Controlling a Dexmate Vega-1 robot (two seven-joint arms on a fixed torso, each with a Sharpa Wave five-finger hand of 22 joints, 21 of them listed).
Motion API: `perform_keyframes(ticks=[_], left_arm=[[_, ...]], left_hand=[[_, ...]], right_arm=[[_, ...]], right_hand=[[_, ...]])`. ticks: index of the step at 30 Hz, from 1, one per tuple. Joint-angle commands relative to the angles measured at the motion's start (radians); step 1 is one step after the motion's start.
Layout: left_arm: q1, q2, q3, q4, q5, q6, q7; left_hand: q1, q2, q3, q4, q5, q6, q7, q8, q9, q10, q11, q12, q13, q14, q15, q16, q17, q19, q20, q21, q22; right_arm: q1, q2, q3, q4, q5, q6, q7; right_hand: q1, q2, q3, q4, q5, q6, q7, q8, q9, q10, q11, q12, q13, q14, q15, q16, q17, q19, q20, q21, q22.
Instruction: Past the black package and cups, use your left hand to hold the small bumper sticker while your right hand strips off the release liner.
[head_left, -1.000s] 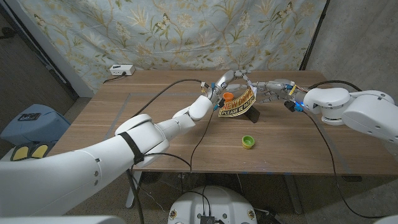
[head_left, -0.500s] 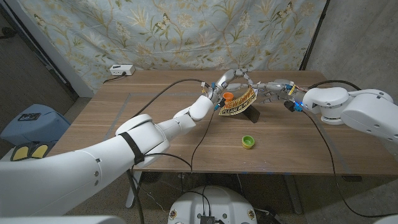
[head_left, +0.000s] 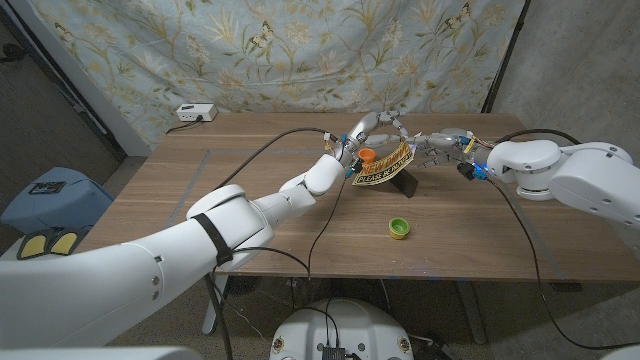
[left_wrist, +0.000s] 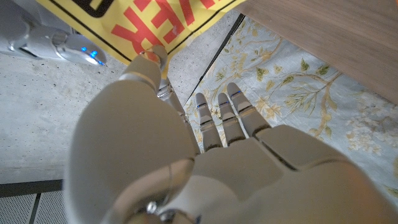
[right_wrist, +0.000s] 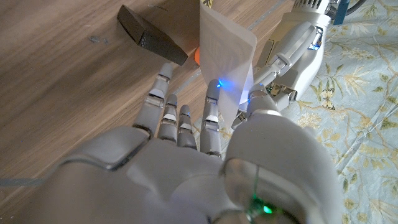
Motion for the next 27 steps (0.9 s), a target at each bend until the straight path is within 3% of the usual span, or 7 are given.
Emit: perform_keyframes(ticks=[1, 5, 12, 27], left_arm=[[0.005, -0.001, -0.014, 0.001, -0.016, 0.001, -0.024], [0.005, 0.001, -0.015, 0.002, -0.017, 0.001, -0.028], [0.007, 0.004, -0.017, 0.002, -0.02, 0.0, -0.035], [0.008, 0.004, -0.02, 0.003, -0.032, 0.017, -0.06]], left_hand=[[0.002, 0.012, -0.004, 0.002, -0.002, 0.007, 0.004, 0.003, 0.005, 0.001, -0.005, -0.002, 0.002, 0.001, -0.011, -0.004, 0.001, 0.004, -0.011, -0.002, 0.002], [0.002, 0.013, -0.006, 0.002, -0.002, 0.005, 0.004, 0.002, 0.006, 0.002, -0.008, -0.002, 0.002, 0.003, -0.016, -0.003, 0.001, 0.002, -0.013, -0.002, 0.002], [0.004, 0.016, -0.007, 0.002, -0.003, 0.006, 0.007, 0.0, 0.006, 0.002, -0.006, -0.002, 0.002, 0.005, -0.021, -0.003, 0.001, 0.004, -0.018, -0.001, 0.002], [0.007, 0.019, -0.011, 0.002, -0.003, 0.003, 0.004, -0.001, 0.011, 0.003, -0.009, -0.003, 0.002, 0.008, -0.025, -0.002, 0.002, 0.004, -0.02, -0.001, 0.002]], right_arm=[[0.008, -0.004, -0.005, 0.001, 0.006, -0.011, 0.0], [0.006, -0.005, -0.002, 0.0, 0.011, -0.012, -0.001], [-0.004, -0.009, 0.004, -0.001, 0.014, -0.007, -0.004], [-0.041, -0.009, 0.036, 0.003, 0.041, 0.013, -0.018]], right_hand=[[0.031, 0.008, 0.018, -0.001, -0.001, 0.038, 0.031, 0.034, 0.023, 0.023, 0.002, 0.0, 0.003, 0.014, 0.003, 0.002, 0.0, 0.017, -0.003, 0.002, 0.002], [0.049, 0.007, 0.037, -0.001, -0.001, 0.071, 0.029, 0.067, 0.041, 0.041, 0.002, 0.0, 0.005, 0.025, 0.004, 0.001, -0.002, 0.024, -0.003, 0.002, 0.002], [0.069, 0.007, 0.057, -0.003, 0.0, 0.128, 0.026, 0.1, 0.034, 0.082, 0.002, 0.004, 0.006, 0.047, 0.004, 0.006, 0.0, 0.041, -0.004, 0.004, 0.002], [0.086, 0.024, 0.088, 0.003, -0.002, 0.207, 0.01, 0.125, -0.005, 0.15, 0.001, 0.005, 0.007, 0.089, 0.004, 0.015, 0.007, 0.074, -0.008, 0.007, 0.001]])
